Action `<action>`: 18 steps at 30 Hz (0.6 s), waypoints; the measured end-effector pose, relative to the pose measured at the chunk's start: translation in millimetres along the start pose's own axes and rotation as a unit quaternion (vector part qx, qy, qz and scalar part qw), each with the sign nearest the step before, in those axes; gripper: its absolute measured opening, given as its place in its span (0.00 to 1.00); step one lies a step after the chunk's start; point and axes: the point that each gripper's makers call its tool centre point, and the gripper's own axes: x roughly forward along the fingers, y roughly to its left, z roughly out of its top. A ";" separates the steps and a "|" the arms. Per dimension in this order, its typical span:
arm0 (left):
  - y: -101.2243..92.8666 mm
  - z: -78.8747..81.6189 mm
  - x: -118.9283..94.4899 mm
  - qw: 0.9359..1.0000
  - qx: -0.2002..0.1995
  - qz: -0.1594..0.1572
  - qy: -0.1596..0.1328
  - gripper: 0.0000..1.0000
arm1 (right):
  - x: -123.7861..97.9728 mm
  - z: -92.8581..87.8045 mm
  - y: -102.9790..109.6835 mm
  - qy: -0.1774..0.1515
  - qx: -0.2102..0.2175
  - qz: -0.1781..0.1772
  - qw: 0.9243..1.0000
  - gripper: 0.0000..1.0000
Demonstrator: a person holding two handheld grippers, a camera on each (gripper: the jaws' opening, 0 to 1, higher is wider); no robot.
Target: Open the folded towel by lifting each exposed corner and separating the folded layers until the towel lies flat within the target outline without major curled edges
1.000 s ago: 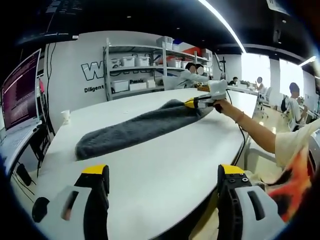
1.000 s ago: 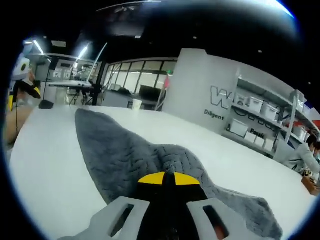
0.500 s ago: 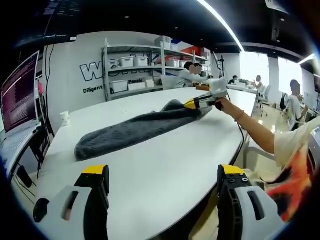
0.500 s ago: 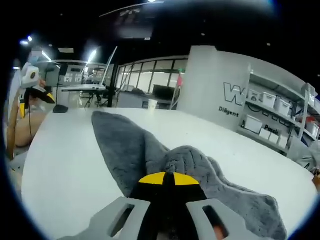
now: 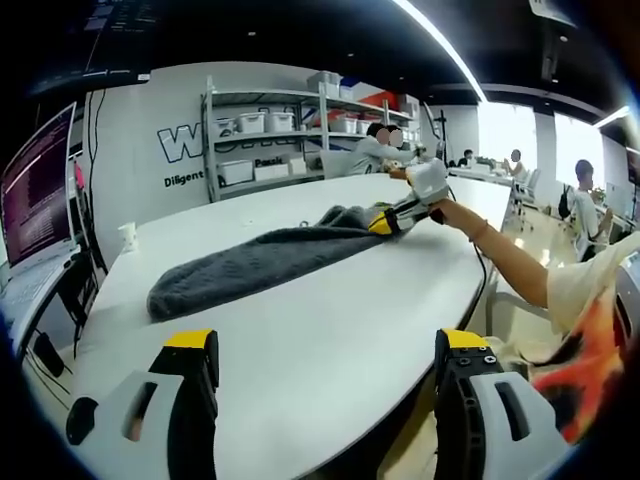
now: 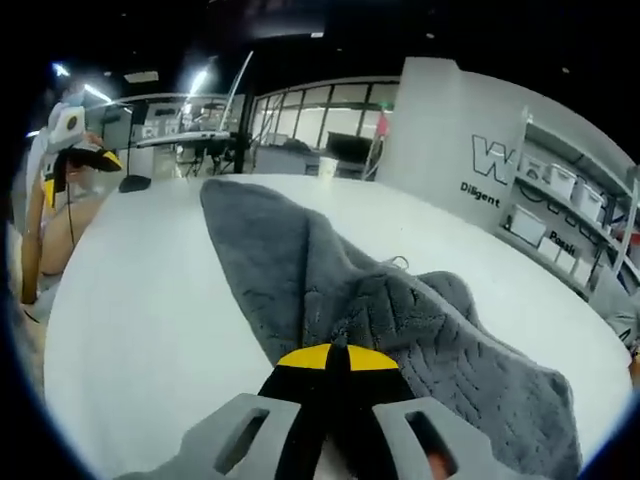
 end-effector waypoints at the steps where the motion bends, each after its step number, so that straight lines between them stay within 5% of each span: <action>1: 0.1 -0.2 0.0 1.000 0.000 0.000 0.000 0.88 | 0.0 -0.1 -0.2 0.000 0.000 0.001 1.000 0.00; 12: 0.6 -0.7 1.9 1.000 0.000 -0.003 0.004 0.88 | -2.6 3.6 -3.7 -0.019 0.003 0.002 1.000 0.00; 18: 0.5 -0.5 1.8 1.000 0.001 -0.004 0.005 0.88 | -7.3 6.1 -7.6 -0.028 0.005 -0.005 1.000 0.09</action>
